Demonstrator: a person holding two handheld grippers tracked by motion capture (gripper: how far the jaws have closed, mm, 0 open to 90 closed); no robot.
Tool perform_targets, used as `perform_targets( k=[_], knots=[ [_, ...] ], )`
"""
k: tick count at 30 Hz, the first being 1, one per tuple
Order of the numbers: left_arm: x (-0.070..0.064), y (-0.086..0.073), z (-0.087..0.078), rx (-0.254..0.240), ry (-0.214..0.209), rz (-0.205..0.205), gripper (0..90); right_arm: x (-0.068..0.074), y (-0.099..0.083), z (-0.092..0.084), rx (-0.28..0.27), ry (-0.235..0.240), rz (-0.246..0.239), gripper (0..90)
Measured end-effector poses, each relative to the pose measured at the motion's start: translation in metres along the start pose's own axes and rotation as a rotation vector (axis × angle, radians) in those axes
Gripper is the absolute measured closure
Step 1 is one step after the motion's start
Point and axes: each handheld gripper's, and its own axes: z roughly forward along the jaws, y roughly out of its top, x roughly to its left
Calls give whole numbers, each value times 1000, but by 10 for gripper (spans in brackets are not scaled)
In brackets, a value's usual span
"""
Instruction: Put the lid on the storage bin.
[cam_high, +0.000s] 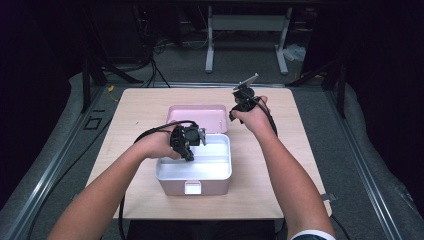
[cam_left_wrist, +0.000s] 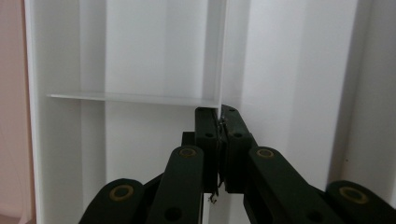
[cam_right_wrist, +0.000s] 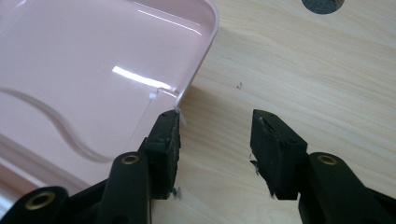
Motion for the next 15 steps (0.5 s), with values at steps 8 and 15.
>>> perform_targets(
  k=[8,15],
  knots=[
    [0,0,0,-2,1,-1,875,1,10,13,-25,71,77,584],
    [0,0,0,2,-3,1,875,2,17,29,-24,51,107,685]
  ],
)
